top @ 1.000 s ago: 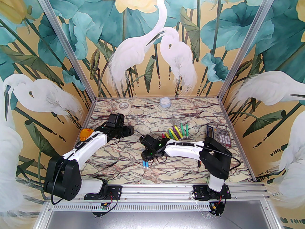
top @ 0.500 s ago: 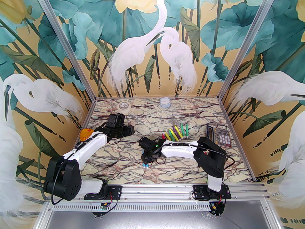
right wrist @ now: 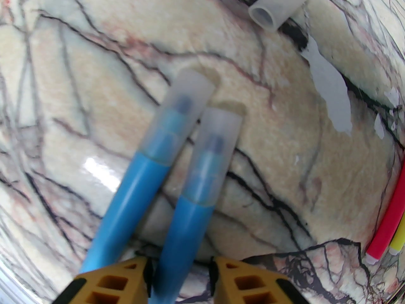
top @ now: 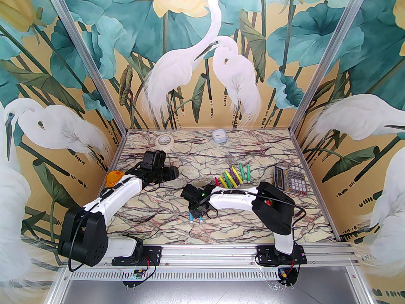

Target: Open the pen caps

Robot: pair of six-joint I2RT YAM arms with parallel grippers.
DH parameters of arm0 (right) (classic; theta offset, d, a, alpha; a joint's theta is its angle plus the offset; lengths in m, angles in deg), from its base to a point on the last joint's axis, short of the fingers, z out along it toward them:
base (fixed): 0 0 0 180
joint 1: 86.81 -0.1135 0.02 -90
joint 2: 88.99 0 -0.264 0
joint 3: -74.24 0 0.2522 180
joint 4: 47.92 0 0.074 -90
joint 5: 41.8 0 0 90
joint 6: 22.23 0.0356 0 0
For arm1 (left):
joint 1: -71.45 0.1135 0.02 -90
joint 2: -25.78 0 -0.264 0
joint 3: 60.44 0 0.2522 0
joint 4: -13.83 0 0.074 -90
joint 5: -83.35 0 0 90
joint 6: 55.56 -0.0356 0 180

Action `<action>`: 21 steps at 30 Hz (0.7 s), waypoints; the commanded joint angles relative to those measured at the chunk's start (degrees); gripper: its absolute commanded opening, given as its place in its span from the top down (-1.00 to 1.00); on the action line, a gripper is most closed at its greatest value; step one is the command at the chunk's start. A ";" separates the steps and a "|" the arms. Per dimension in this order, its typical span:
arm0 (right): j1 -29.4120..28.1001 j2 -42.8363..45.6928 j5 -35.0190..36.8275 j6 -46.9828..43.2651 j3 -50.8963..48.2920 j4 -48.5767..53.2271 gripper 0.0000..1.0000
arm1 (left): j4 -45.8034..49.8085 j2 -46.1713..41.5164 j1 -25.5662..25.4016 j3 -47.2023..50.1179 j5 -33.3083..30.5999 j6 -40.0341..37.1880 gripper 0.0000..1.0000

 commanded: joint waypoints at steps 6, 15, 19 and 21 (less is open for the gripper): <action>-0.16 -3.54 1.95 1.49 1.91 3.01 0.43 | -1.61 -1.91 0.26 2.09 2.11 1.05 -0.30; 0.13 -3.04 2.01 2.49 1.49 3.19 0.64 | -2.58 -3.11 0.30 3.17 5.64 -0.18 -0.32; 0.65 0.97 2.50 1.84 -1.09 0.13 0.69 | -3.90 -3.57 0.28 4.02 8.30 -0.36 -0.35; 1.26 3.77 2.32 1.42 -2.98 -2.05 0.72 | -5.15 -3.59 0.20 4.60 10.30 0.10 -0.36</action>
